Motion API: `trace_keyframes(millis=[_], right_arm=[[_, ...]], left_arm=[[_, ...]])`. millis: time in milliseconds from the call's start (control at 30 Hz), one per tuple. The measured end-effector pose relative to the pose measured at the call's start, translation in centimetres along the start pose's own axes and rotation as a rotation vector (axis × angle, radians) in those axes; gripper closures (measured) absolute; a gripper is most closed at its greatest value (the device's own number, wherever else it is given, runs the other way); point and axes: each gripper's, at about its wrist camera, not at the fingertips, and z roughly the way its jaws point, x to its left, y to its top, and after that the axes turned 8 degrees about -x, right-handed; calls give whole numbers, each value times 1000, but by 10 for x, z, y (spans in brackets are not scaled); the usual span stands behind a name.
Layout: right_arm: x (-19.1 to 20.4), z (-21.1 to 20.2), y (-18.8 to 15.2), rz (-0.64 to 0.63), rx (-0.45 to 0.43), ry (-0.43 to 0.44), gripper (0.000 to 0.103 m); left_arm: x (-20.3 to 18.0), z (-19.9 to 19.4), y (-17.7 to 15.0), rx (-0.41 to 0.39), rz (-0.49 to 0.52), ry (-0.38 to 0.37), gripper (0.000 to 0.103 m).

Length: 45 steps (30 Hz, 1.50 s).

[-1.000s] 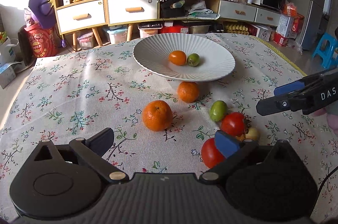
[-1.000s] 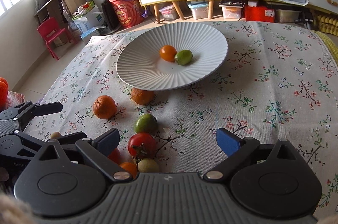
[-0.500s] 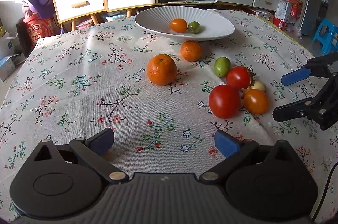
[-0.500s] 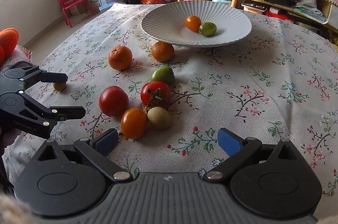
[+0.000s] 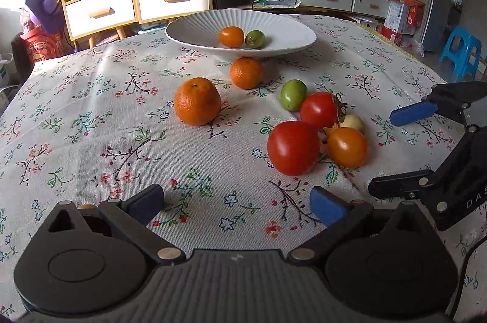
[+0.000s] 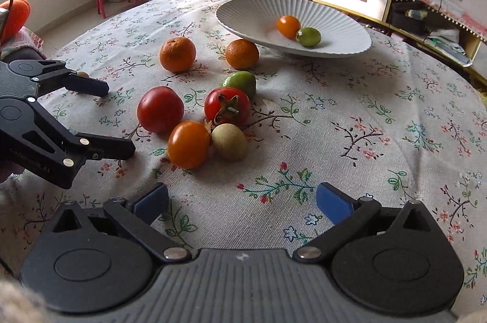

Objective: Organize fruits
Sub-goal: 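Withdraw both tools from the bowl back toward the remaining fruits, then grasp the red tomato with the left tool while the right tool grasps an orange tomato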

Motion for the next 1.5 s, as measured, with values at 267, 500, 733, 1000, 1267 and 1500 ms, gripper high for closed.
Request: trace_keyframes(millis=[267,500,733,1000,1267,1500], right_arm=[[4,-6,-1,-38,-52,36,17],[10,-12,5,-38,-56,125,51],[13,-10,7,3,-63,174,64],[10,-2,14,54,-77,172,73],[11,-1,15,53,-77,164,77],[9,-5,20,69,-85,166,77]], left_arm=[[-11,1,2,-31,37,-28,8],[-16,-1,5,-43,57,-80,31],[-20,1,9,-52,41,-105,50],[-21,7,15,-51,2,-109,63],[-20,6,17,-45,-8,-106,68],[-15,5,23,-30,-29,-90,68]])
